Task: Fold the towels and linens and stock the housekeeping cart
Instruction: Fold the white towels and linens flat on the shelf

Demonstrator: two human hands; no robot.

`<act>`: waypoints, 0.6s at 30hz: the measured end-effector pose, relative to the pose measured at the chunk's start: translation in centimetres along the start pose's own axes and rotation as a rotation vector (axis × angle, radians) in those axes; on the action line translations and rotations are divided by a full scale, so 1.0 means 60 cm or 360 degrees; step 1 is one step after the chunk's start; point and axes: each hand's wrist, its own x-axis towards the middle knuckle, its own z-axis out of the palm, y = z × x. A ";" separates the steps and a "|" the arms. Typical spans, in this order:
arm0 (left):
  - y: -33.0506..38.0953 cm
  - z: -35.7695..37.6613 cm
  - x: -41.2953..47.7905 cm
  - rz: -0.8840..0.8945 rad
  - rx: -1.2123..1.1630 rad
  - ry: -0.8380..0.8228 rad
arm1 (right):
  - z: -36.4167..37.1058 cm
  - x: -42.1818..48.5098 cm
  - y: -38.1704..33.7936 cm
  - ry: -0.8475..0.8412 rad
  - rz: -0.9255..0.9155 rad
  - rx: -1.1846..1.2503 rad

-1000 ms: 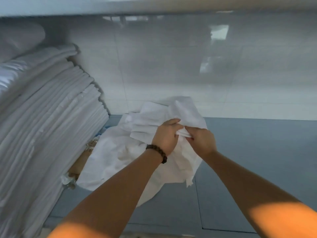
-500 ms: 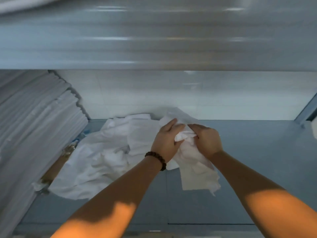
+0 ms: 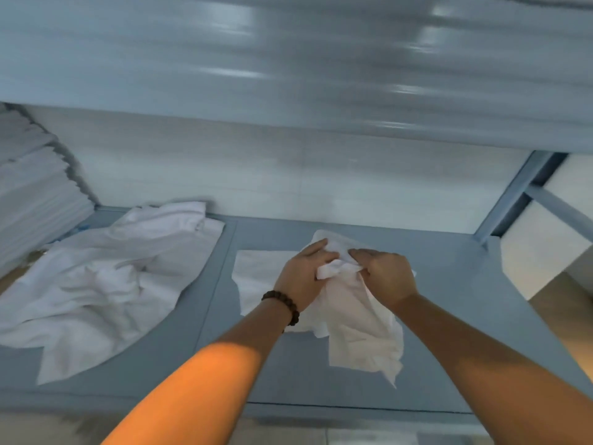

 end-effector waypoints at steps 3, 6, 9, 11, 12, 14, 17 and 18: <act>0.015 0.044 -0.007 -0.0081 0.0046 -0.0140 | -0.008 -0.052 0.028 0.0153 -0.0048 0.0000; 0.011 0.066 -0.020 -0.0152 0.0040 -0.0254 | -0.001 -0.092 0.037 0.0120 -0.0014 0.0000; -0.003 0.080 -0.057 -0.0218 0.0065 -0.0343 | 0.032 -0.136 0.027 -0.0130 0.0067 0.0033; -0.021 0.083 -0.092 -0.0308 0.0062 -0.0412 | 0.057 -0.164 0.007 -0.0208 0.0013 0.0080; -0.031 0.082 -0.111 -0.0341 0.0071 -0.0444 | 0.068 -0.175 -0.006 -0.0235 -0.0025 0.0079; -0.049 0.078 -0.148 -0.0379 0.0137 -0.0476 | 0.085 -0.193 -0.038 -0.0263 -0.0039 0.0070; -0.074 0.070 -0.201 -0.0494 0.0253 -0.0444 | 0.110 -0.208 -0.085 -0.0266 -0.0035 0.0109; -0.079 0.069 -0.213 -0.0529 0.0295 -0.0443 | 0.117 -0.212 -0.095 -0.0257 -0.0024 0.0132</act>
